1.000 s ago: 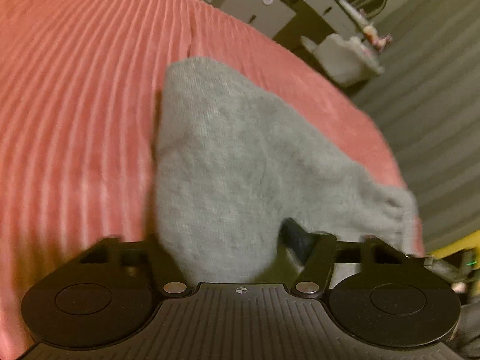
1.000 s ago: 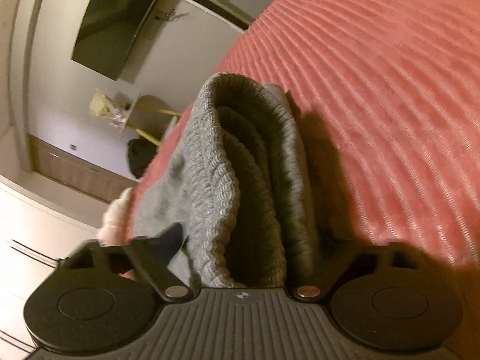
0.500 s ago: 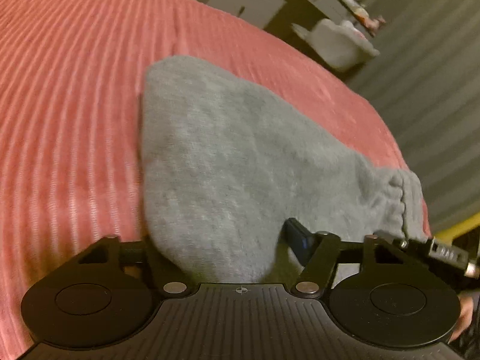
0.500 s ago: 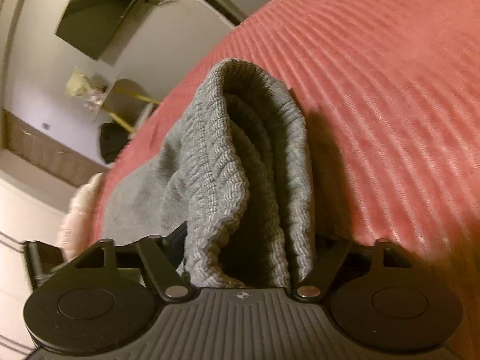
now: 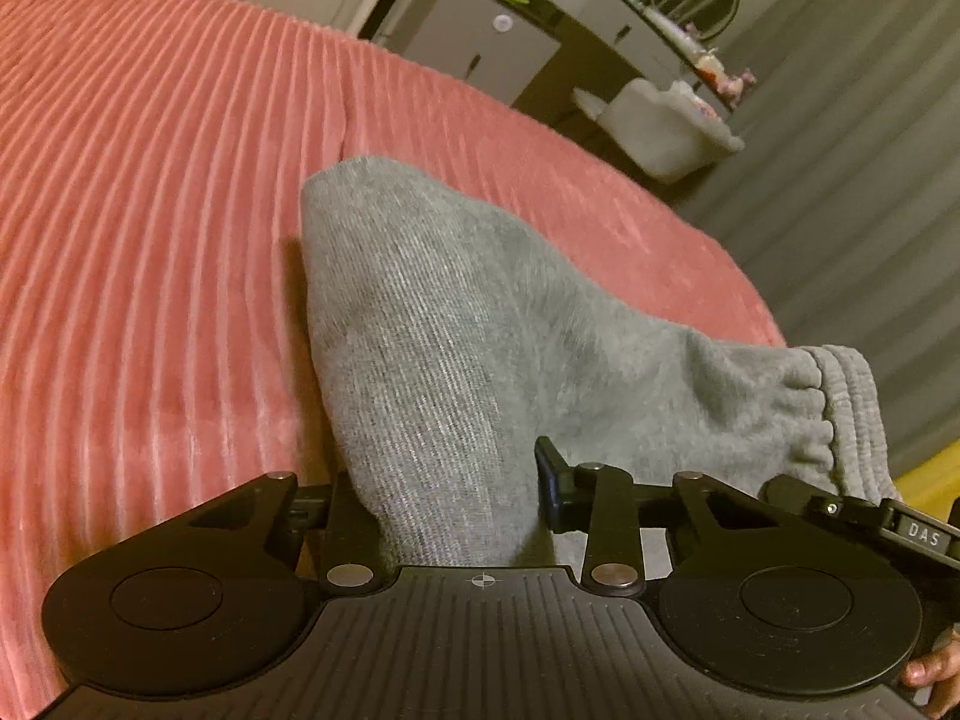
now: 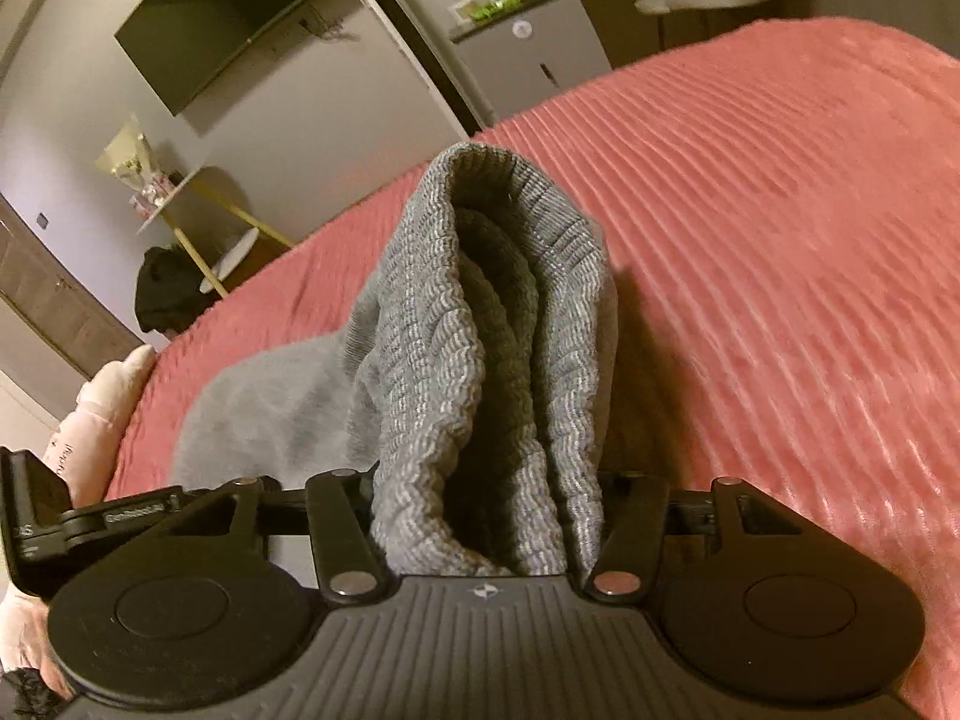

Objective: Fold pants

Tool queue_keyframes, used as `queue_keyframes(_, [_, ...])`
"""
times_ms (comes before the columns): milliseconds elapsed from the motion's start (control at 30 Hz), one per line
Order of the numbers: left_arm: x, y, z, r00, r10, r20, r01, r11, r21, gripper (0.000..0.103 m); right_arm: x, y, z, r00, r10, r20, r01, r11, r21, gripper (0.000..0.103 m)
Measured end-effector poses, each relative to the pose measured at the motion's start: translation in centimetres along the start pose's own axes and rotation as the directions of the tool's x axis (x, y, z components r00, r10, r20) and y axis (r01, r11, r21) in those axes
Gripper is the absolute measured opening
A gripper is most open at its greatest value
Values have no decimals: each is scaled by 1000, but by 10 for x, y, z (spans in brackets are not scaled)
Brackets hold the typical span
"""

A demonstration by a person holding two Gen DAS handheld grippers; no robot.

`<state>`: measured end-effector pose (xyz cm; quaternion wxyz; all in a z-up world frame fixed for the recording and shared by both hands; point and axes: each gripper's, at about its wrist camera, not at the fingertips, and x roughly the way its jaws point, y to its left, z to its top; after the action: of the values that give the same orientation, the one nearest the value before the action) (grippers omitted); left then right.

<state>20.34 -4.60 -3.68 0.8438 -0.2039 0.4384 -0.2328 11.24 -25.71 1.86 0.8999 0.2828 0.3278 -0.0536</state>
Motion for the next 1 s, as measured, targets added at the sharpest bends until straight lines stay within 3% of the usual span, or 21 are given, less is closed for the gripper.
queue_keyframes(267, [-25,16,19,988,-56,144,58,998,-9,34,-4,23,18,997,61,52,-61,998,-2,53])
queue_keyframes(433, [-49,21,39,951,-67,302,54,997,51,35,7,41,48,984,116,134,-114,993,-23,53])
queue_keyframes(567, [-57,33,53,923,-64,379,58,998,27,39,29,46,68,971,153,183,-157,988,3,53])
queue_keyframes(633, [-54,39,52,919,32,392,-30,999,-11,63,43,41,78,970,155,187,-158,987,1,57])
queue_keyframes(667, [-52,42,50,914,119,387,-108,993,-51,66,51,40,83,978,87,188,-87,996,-8,67])
queue_keyframes(733, [-52,50,47,894,259,367,-240,966,-97,67,55,38,85,971,-70,228,72,997,1,71])
queue_keyframes(800, [-55,49,47,879,316,358,-299,949,-103,69,49,40,79,956,-114,269,121,993,-7,71])
queue_keyframes(867, [-58,42,43,888,279,365,-263,960,-94,78,41,49,64,954,-83,287,108,992,-72,71])
queue_keyframes(933, [-52,34,36,915,212,344,-199,977,-73,85,42,65,46,952,-67,300,124,977,-173,68])
queue_keyframes(1000, [-41,29,30,926,222,305,-224,974,-30,88,52,78,34,957,-59,283,131,961,-242,55])
